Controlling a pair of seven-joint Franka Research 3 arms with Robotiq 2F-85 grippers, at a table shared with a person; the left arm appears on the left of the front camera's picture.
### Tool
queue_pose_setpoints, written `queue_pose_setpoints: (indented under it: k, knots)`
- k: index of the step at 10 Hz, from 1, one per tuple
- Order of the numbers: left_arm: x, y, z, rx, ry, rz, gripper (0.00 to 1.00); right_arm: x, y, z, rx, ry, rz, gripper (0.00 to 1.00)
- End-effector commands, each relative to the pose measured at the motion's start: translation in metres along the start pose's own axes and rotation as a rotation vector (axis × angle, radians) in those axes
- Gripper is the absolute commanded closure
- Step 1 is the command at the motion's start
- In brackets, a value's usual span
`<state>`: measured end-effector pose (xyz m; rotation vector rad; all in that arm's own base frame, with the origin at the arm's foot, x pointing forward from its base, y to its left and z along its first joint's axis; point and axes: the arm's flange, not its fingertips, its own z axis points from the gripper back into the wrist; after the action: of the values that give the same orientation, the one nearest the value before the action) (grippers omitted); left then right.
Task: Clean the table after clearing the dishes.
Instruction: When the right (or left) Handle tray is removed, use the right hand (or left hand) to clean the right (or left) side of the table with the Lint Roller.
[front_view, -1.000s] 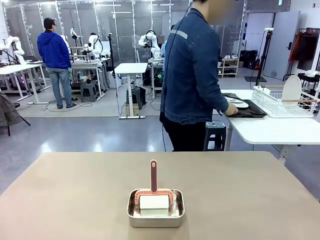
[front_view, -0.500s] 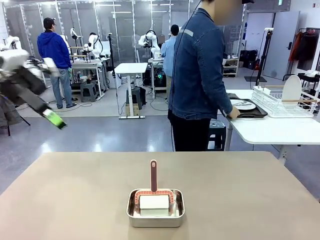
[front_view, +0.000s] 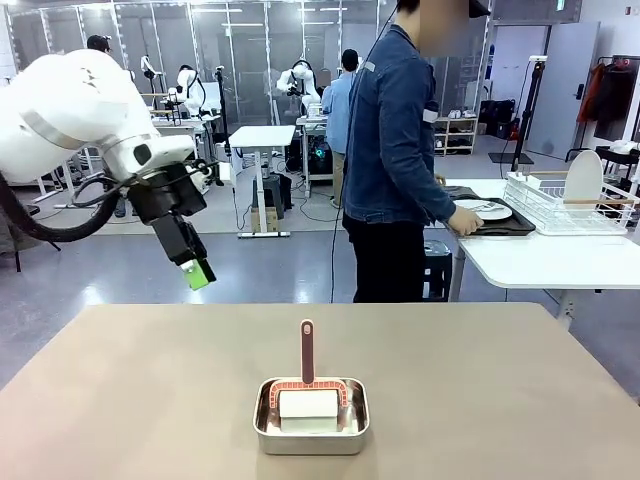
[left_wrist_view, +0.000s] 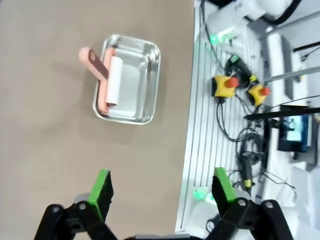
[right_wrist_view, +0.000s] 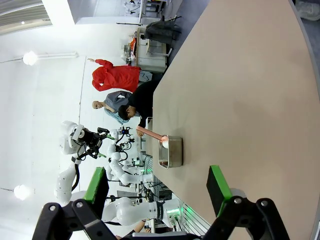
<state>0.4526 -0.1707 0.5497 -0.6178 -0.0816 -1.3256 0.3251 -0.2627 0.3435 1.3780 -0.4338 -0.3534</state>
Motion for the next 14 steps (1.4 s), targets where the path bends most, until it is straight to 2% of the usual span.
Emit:
queue_pose_setpoints:
  k: [1, 5, 6, 7, 10, 12, 14]
  knots:
    - [-0.015, -0.007, 0.012, 0.010, -0.034, 0.027, 0.00, 0.000, 0.003, 0.000, 0.012, -0.001, 0.013, 0.00]
    - [-0.011, 0.001, 0.013, 0.015, -0.022, 0.020, 0.00, 0.000, 0.003, 0.000, 0.012, -0.001, 0.013, 0.00]
    - [0.021, 0.004, 0.001, 0.069, 0.062, -0.125, 0.00, 0.000, 0.003, 0.000, 0.012, -0.001, 0.013, 0.00]
    - [0.055, 0.011, -0.004, 0.093, 0.103, -0.172, 0.00, 0.000, 0.003, 0.000, 0.012, -0.001, 0.013, 0.00]
    - [0.140, 0.022, -0.027, 0.129, 0.324, -0.247, 0.00, 0.000, 0.003, 0.000, 0.012, -0.001, 0.013, 0.00]
    - [0.167, 0.032, -0.049, 0.123, 0.352, -0.264, 0.00, 0.000, 0.003, 0.000, 0.012, -0.001, 0.013, 0.00]
    - [0.175, 0.042, -0.079, 0.124, 0.373, -0.216, 0.00, 0.000, 0.003, 0.000, 0.012, -0.001, 0.013, 0.00]
